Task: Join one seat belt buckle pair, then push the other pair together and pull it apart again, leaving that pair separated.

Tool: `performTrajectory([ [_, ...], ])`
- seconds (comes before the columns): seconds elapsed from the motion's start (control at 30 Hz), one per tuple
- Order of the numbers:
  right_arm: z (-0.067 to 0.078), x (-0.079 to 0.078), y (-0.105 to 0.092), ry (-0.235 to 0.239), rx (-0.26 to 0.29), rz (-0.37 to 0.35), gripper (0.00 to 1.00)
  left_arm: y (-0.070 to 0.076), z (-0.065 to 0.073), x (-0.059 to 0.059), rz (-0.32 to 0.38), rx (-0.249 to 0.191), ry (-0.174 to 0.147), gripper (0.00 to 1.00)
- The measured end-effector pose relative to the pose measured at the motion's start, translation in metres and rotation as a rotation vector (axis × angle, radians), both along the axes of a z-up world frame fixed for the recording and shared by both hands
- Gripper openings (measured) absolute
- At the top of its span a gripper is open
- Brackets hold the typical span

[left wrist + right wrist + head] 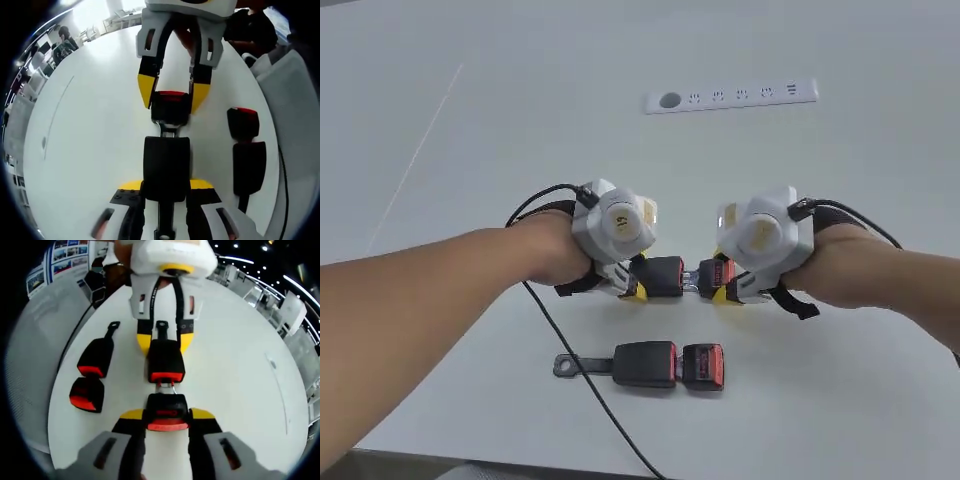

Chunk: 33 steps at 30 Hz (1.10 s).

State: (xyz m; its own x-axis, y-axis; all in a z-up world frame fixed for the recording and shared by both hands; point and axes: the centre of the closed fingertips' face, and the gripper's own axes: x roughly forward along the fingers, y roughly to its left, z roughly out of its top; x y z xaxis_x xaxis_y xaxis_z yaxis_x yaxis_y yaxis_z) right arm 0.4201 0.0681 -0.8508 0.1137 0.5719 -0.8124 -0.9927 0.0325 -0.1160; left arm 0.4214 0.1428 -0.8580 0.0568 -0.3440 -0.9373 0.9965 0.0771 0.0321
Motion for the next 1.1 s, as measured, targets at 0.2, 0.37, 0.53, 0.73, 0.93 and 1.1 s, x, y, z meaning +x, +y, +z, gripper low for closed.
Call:
performTrajectory([
  [0.2, 0.001, 0.0, 0.01, 0.009, 0.015, -0.003, 0.3, -0.001, 0.0, 0.001, 0.002, -0.014, 0.001, 0.31],
  [0.37, 0.0, 0.001, 0.016, 0.012, -0.005, 0.0, 0.3, -0.001, 0.0, 0.001, -0.004, -0.021, 0.001, 0.31],
  [0.53, 0.001, 0.001, 0.015, 0.006, -0.004, 0.002, 0.3, -0.001, 0.0, 0.001, 0.0, -0.017, 0.003, 0.31],
  [0.73, 0.001, 0.001, 0.014, 0.005, 0.006, -0.003, 0.3, 0.0, 0.0, 0.002, 0.008, -0.027, 0.003, 0.31],
  [0.93, 0.001, 0.001, 0.012, 0.011, -0.007, -0.017, 0.31, 0.0, 0.0, 0.002, 0.01, -0.011, 0.006, 0.32],
  [1.1, 0.0, 0.002, 0.002, 0.014, -0.021, -0.02, 0.31, 0.0, 0.001, 0.001, 0.021, -0.011, 0.007, 0.32],
])
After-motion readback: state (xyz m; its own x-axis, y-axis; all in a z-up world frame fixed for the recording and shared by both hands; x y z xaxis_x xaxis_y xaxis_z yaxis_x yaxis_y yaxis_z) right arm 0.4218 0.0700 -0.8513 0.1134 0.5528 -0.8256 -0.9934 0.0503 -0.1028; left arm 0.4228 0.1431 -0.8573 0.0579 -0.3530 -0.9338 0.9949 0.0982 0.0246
